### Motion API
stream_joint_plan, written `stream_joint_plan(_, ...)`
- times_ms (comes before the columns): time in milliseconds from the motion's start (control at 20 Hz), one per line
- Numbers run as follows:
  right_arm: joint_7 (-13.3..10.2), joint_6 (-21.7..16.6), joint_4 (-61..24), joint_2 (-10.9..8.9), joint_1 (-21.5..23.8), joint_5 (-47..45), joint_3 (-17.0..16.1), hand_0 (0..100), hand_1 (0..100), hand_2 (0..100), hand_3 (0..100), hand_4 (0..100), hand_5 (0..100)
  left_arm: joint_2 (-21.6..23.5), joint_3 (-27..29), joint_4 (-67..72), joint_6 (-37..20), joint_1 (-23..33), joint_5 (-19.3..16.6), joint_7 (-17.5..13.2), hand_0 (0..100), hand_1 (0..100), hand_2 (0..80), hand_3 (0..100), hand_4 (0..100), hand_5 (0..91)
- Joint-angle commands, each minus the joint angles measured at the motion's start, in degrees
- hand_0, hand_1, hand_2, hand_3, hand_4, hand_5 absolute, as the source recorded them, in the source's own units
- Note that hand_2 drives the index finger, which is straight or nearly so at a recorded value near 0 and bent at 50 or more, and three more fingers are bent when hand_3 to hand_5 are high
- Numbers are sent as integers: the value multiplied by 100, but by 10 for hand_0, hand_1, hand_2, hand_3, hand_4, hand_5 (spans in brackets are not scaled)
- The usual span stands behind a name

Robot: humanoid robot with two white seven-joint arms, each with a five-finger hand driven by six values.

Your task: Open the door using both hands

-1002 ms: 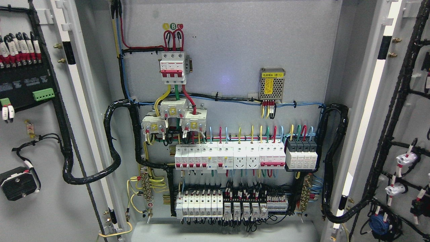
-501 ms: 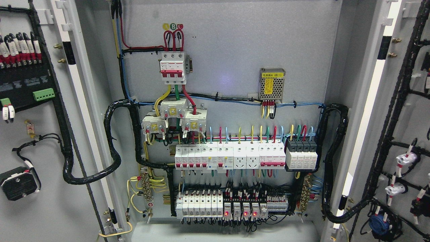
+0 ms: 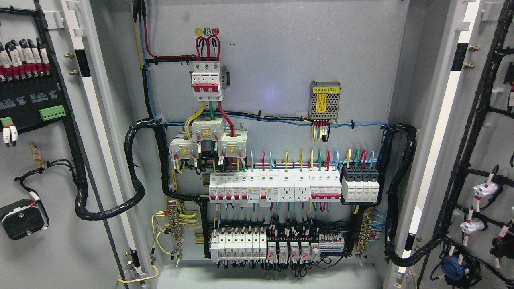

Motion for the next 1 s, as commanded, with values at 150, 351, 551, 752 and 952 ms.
stream_joint_plan(150, -218, 621, 899, 479, -275, 623, -31, 191, 0, 0, 0, 0, 0, -50, -50, 821, 194, -114, -336, 489, 0, 0, 0, 0, 0, 0)
stream_joint_plan(351, -218, 939, 907, 488, -311, 615, -31, 191, 0, 0, 0, 0, 0, -68, -50, 812, 194, -114, -354, 675, 0, 0, 0, 0, 0, 0)
stream_joint_plan(551, -174, 1036, 907, 576, -372, 623, -23, 191, 0, 0, 0, 0, 0, -76, -59, 812, 168, -114, -354, 877, 0, 0, 0, 0, 0, 0)
stream_joint_plan(752, -131, 1027, 907, 576, -381, 615, -23, 191, 0, 0, 0, 0, 0, -76, -50, 812, 142, -114, -336, 930, 0, 0, 0, 0, 0, 0)
stream_joint_plan(952, -130, 975, 864, 585, -363, 553, -22, 191, 0, 0, 0, 0, 0, -59, -50, 768, 115, -114, -336, 921, 0, 0, 0, 0, 0, 0)
